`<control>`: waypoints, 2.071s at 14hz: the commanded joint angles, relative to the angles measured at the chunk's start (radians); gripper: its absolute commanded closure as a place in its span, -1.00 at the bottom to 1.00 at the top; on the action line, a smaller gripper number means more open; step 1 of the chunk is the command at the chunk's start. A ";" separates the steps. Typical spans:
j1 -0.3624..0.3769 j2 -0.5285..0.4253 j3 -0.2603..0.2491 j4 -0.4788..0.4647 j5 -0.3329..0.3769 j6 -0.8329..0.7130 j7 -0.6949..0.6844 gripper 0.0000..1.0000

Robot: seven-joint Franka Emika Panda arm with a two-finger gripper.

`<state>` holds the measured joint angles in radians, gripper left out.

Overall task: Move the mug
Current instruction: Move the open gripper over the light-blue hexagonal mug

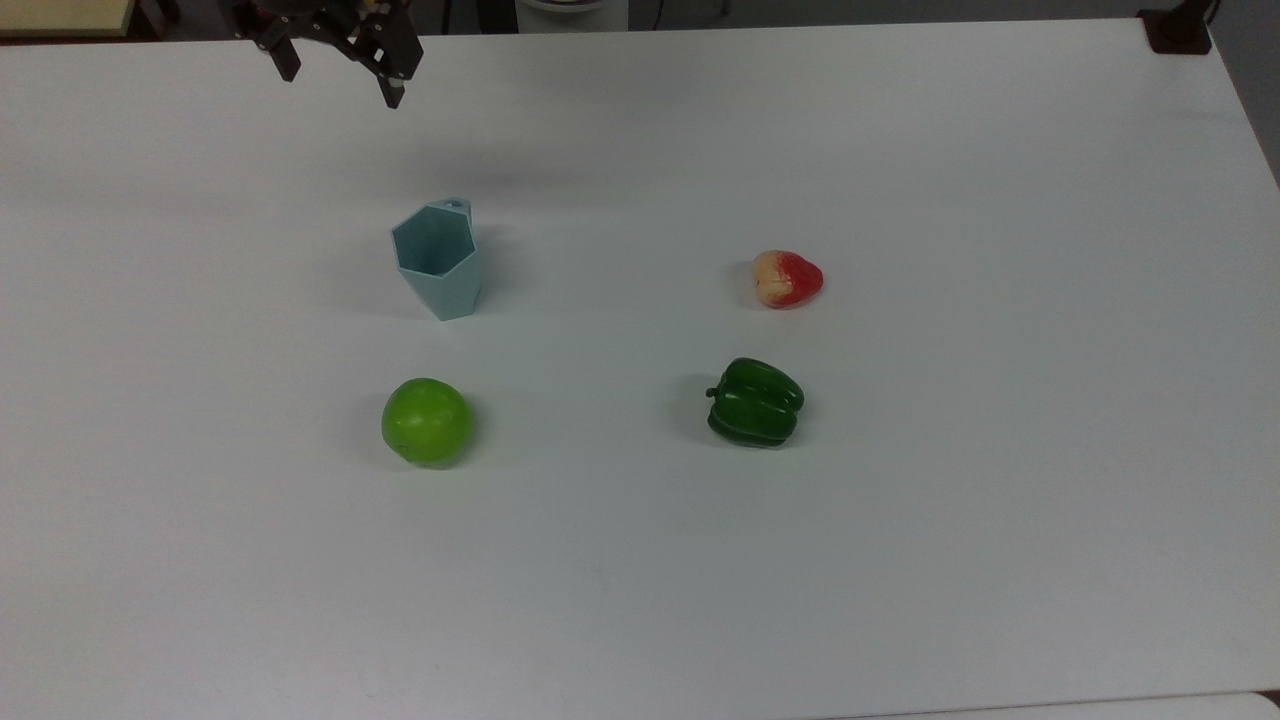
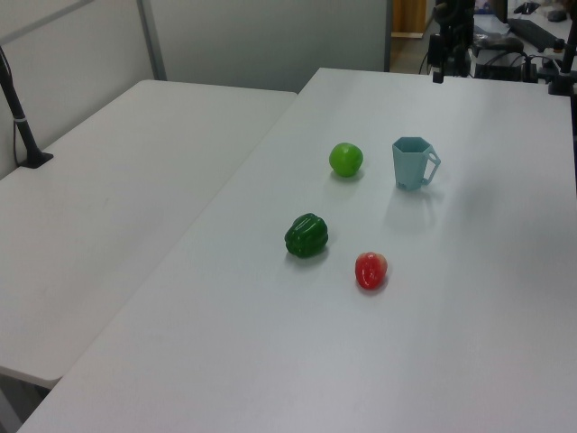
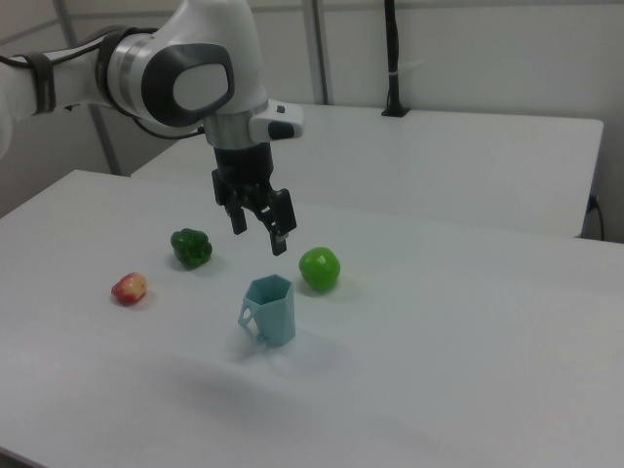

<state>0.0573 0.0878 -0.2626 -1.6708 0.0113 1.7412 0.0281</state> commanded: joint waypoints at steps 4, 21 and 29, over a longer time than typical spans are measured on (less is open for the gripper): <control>-0.027 -0.014 -0.003 0.057 0.004 -0.026 -0.051 -1.00; 0.053 0.085 0.011 0.066 0.042 -0.019 -0.206 -1.00; 0.070 0.055 0.008 -0.094 0.032 -0.014 -0.074 -0.97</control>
<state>0.1148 0.1873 -0.2483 -1.6787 0.0402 1.7378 -0.0725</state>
